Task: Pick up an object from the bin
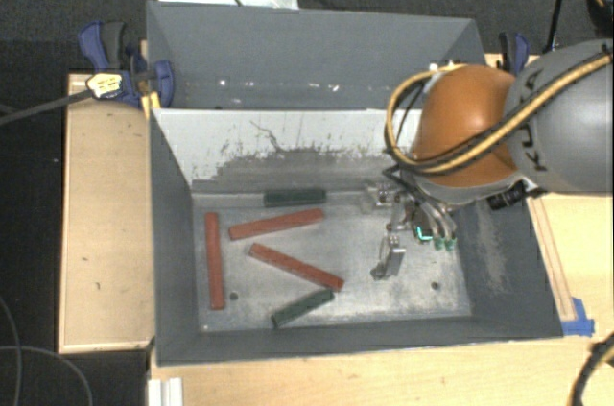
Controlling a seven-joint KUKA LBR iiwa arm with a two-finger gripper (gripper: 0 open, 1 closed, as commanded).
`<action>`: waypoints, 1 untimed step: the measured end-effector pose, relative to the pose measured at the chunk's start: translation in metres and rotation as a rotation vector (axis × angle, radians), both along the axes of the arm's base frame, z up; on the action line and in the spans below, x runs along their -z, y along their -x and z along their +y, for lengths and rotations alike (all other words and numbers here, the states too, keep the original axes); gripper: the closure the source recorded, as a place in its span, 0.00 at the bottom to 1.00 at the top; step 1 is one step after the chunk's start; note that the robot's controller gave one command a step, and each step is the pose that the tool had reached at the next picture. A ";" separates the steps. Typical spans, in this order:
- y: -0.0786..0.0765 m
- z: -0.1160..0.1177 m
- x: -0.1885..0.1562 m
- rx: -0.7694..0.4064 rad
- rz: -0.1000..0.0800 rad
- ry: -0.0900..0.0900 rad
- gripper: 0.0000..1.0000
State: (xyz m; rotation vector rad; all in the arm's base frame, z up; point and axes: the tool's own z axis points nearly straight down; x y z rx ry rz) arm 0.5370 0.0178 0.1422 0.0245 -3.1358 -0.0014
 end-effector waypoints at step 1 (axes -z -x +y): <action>0.045 0.107 0.074 -0.180 -0.004 -0.003 0.00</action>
Offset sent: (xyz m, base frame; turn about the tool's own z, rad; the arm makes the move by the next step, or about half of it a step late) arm -0.0439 0.1032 -0.0722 -0.1712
